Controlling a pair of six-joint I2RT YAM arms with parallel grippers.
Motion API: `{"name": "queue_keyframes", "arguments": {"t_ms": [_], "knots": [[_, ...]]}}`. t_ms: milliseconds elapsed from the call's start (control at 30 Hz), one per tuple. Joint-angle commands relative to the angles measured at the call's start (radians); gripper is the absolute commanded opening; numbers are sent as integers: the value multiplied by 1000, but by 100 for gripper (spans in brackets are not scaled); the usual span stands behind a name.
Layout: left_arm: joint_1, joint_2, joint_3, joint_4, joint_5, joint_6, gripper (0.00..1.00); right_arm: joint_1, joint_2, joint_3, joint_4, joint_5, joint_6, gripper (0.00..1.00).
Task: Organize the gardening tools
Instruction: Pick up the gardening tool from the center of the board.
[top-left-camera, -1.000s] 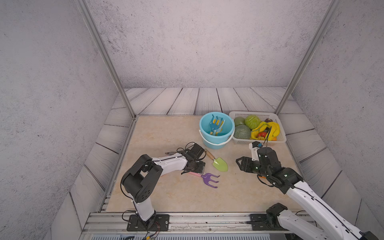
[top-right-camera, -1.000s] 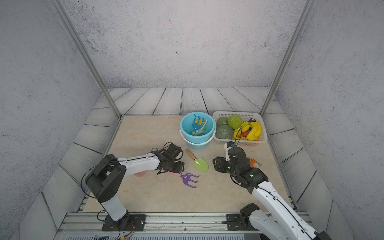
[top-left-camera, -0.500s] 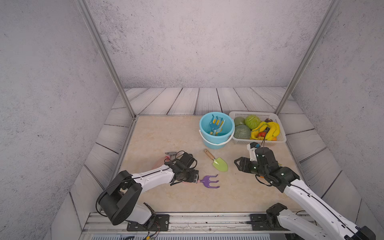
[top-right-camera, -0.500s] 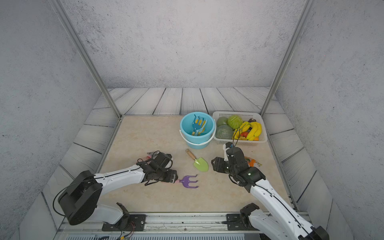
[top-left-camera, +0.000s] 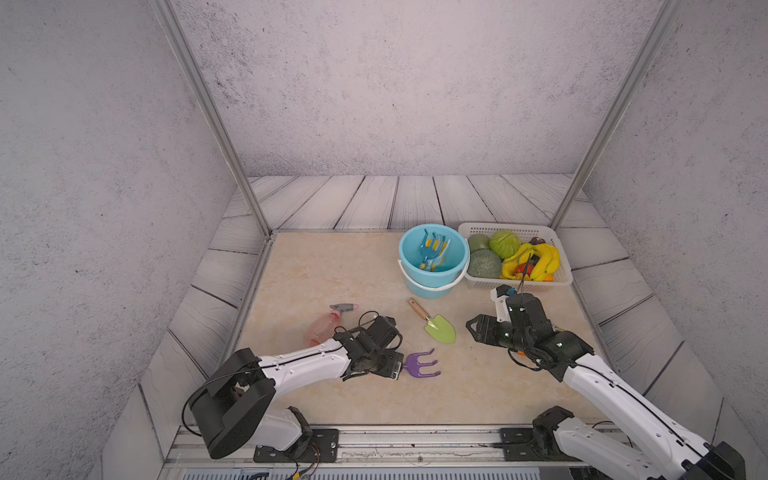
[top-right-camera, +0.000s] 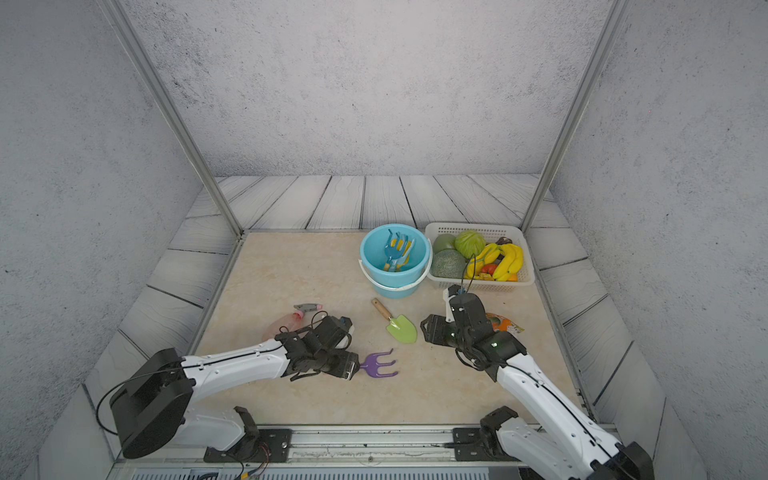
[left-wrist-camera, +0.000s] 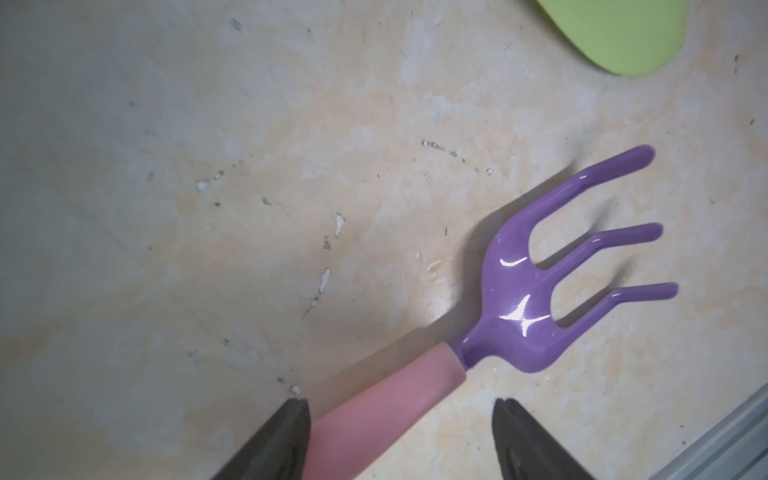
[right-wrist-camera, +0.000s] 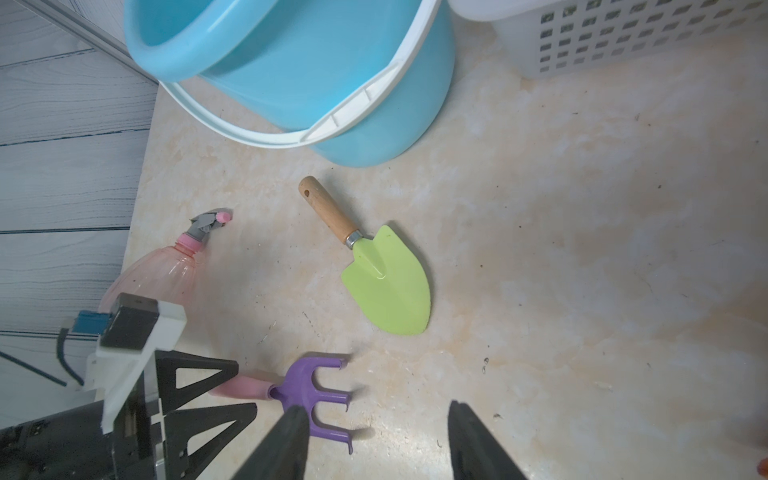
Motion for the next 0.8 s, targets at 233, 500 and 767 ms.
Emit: {"name": "queue_keyframes", "arguments": {"t_ms": [233,500,767], "knots": [[-91,-31,-15,-100,-191,46,68,2,18,2,14,-13,4,58],[-146,38,12,-84,-193,77,60,1,16,1,11,-11,8,58],[-158,105,45,-72,-183,100,53,2,1,4,-2,3,5,58]]}}
